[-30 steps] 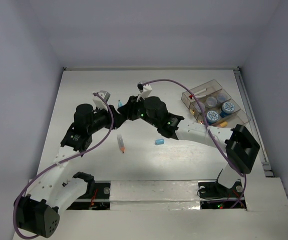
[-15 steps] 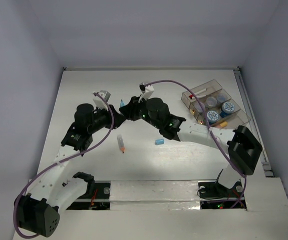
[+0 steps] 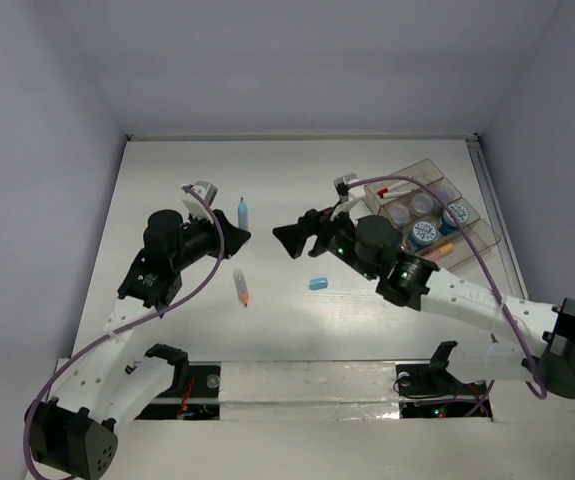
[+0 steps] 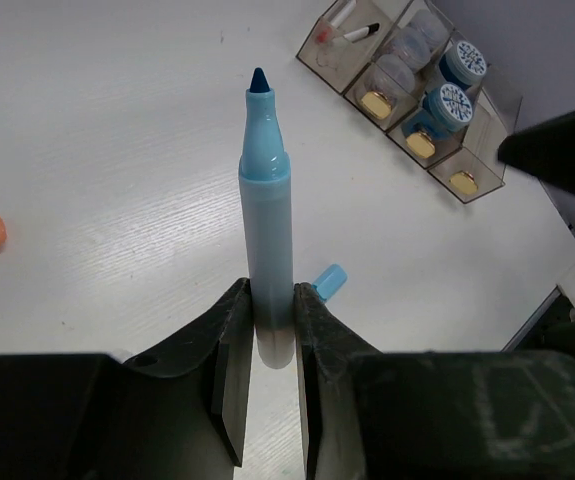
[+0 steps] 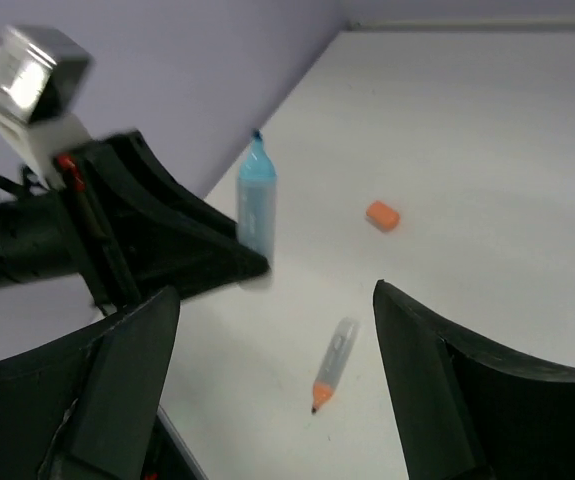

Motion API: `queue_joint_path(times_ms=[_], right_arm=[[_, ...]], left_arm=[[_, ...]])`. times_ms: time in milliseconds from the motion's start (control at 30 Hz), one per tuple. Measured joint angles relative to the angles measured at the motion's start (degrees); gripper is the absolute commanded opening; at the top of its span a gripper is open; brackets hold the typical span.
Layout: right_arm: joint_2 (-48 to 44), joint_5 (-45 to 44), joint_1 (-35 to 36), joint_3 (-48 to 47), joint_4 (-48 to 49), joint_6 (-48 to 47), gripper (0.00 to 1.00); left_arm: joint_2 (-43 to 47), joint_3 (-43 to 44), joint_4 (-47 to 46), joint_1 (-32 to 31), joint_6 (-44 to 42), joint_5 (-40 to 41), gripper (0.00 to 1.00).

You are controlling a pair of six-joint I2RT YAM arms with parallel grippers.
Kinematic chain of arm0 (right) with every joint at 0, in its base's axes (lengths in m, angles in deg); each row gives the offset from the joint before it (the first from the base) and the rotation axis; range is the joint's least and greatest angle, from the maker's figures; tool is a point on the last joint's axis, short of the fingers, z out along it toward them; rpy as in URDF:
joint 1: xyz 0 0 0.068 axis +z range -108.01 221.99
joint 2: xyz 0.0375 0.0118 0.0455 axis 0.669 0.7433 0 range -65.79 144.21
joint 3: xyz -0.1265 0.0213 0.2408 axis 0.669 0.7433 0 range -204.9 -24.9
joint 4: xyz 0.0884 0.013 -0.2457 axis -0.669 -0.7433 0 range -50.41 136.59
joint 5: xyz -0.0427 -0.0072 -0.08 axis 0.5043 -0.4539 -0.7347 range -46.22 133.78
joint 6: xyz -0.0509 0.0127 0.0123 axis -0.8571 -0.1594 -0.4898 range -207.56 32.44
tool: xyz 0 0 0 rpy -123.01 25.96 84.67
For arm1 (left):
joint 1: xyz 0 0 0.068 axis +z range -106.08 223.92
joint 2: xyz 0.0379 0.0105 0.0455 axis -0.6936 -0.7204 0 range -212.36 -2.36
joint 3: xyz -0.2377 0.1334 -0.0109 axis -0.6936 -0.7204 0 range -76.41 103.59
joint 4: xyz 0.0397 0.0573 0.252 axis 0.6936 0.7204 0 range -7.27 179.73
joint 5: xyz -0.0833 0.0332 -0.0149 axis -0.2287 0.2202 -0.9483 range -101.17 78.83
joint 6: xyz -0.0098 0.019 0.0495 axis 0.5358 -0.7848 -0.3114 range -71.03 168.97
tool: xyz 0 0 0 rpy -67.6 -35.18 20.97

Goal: Sort the stationery into containers
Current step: Pick up the pen cap from the center of the board.

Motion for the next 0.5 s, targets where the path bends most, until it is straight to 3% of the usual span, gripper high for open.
queue_joint_path(times_ms=[300, 500], right_arm=[[-2.9, 3.0, 0.0, 18.3, -14.2, 11.3, 0.92], [-0.6, 5.6, 0.0, 20.9, -18.3, 16.5, 0.95]], left_arm=[[3.9, 0.0, 0.0, 0.0, -0.2, 0.1, 0.00], [4.8, 0.0, 1.1, 0.0, -0.6, 0.7, 0.00]])
